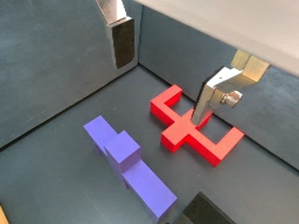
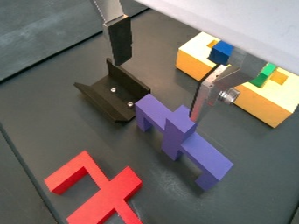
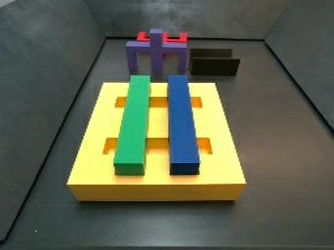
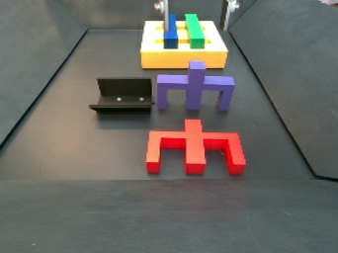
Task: Pick up the purple object. Move up. Move to above the board. Insert the purple object.
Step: Pick up the purple object.
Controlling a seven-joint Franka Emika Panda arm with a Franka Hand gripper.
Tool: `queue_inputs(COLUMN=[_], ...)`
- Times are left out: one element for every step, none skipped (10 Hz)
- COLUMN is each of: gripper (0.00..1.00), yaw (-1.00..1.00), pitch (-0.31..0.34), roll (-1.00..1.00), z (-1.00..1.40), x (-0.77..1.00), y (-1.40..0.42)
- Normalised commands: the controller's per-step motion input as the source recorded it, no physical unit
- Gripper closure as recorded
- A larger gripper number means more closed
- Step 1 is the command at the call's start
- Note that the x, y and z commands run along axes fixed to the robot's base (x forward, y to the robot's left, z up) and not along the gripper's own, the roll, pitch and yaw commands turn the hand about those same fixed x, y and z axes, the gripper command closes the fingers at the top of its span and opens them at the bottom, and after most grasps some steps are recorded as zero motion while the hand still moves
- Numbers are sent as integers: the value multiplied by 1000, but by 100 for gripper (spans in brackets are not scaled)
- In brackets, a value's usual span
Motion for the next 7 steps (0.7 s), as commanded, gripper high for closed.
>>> queue_inputs(gripper=[0,0,0,0,0,0,0], yaw=[0,0,0,0,0,-83,-91], pitch=[0,-26,-77,-56,-86,-106,-93], roll=[-6,-83,-164,-77,-109,-153,-141], z=[0,-3,-106,-194,-191,-180,-240], x=[0,0,3,0,0,0,0], y=[0,-6,-254,-471,-466,-354,-229])
